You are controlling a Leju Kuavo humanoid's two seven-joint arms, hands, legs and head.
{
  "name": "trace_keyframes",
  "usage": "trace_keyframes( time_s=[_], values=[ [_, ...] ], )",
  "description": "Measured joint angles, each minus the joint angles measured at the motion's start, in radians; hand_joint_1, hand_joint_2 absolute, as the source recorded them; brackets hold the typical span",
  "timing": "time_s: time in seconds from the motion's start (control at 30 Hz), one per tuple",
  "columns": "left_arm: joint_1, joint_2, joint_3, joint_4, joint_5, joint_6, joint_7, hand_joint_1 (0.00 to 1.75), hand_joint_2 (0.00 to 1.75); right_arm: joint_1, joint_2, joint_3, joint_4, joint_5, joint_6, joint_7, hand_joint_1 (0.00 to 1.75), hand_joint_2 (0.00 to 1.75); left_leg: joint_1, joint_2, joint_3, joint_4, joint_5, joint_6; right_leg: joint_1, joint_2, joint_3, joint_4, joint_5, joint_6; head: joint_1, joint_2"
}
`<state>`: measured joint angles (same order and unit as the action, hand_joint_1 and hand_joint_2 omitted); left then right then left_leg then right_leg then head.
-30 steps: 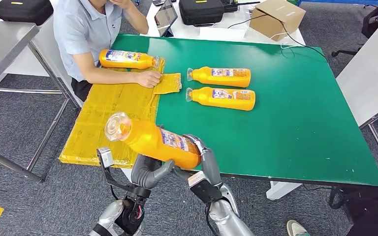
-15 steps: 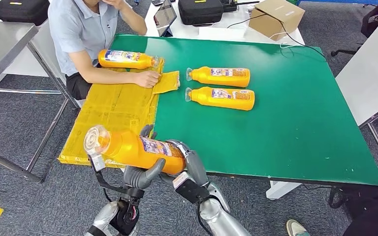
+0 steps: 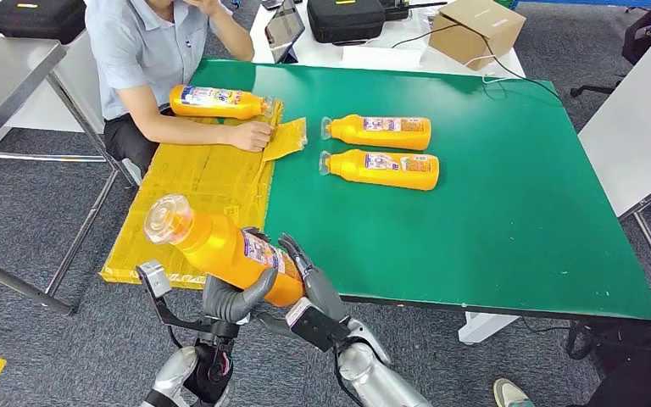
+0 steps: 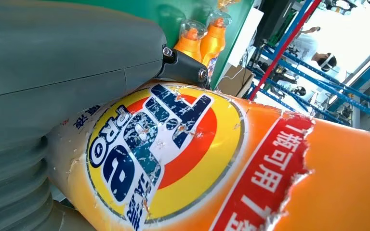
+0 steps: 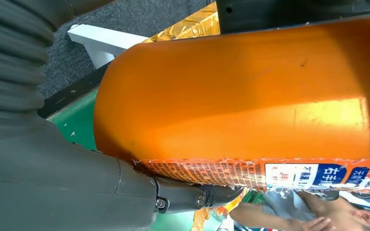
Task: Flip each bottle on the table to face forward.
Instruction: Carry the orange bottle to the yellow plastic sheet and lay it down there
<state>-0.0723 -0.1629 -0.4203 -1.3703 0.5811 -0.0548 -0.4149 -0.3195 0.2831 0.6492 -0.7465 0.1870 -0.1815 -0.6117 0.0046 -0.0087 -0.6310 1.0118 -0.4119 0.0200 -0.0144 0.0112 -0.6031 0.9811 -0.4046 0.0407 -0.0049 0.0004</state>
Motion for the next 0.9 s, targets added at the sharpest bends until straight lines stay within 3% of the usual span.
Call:
trace_keyframes(
  time_s=[0.33,0.47,0.57,0.67,0.8,0.9],
  values=[
    [-0.007,-0.005,0.011,0.0,0.005,0.005,0.004,1.75,1.75,0.003,-0.001,0.006,-0.001,-0.003,-0.005,-0.003,0.0,0.0,0.0,0.0,0.0,0.0,0.0,0.0,0.0,0.0,-0.001,0.0,0.0,0.0,0.0,0.0],
    [-0.01,-0.023,0.014,0.0,0.001,0.052,0.014,1.75,1.75,0.029,-0.016,0.006,-0.021,0.023,-0.044,-0.025,0.0,0.0,0.0,0.0,0.0,0.0,0.0,0.0,0.0,0.0,0.0,0.0,0.0,0.0,0.0,0.0],
    [-0.011,-0.029,0.014,-0.001,-0.053,0.141,0.028,1.75,1.75,0.071,-0.031,0.006,-0.039,0.077,-0.121,-0.051,0.0,0.0,0.0,0.0,-0.001,0.0,0.0,0.0,0.0,0.0,-0.001,0.0,0.0,0.0,0.0,0.0],
    [-0.044,-0.015,0.015,0.022,-0.209,0.293,0.016,1.75,1.75,0.111,-0.04,0.005,-0.058,0.11,-0.197,-0.065,0.0,0.0,0.0,0.0,-0.002,0.0,0.0,0.0,0.0,0.0,-0.002,0.0,0.0,0.0,0.0,0.0],
    [-0.141,0.013,0.044,0.127,-0.451,0.496,-0.018,1.75,1.75,0.154,-0.047,0.005,-0.133,0.053,-0.363,-0.069,0.0,0.0,0.0,-0.001,-0.002,0.0,0.001,-0.001,0.001,0.0,-0.002,0.001,0.0,0.0,0.0,0.0],
    [-0.237,0.024,0.088,0.259,-0.511,0.544,0.035,1.75,1.75,0.165,-0.052,-0.008,-0.2,0.001,-0.475,-0.069,0.0,0.0,0.001,-0.001,-0.002,0.0,0.002,-0.002,0.001,0.0,-0.002,0.001,0.001,0.0,0.0,0.0]
  ],
)
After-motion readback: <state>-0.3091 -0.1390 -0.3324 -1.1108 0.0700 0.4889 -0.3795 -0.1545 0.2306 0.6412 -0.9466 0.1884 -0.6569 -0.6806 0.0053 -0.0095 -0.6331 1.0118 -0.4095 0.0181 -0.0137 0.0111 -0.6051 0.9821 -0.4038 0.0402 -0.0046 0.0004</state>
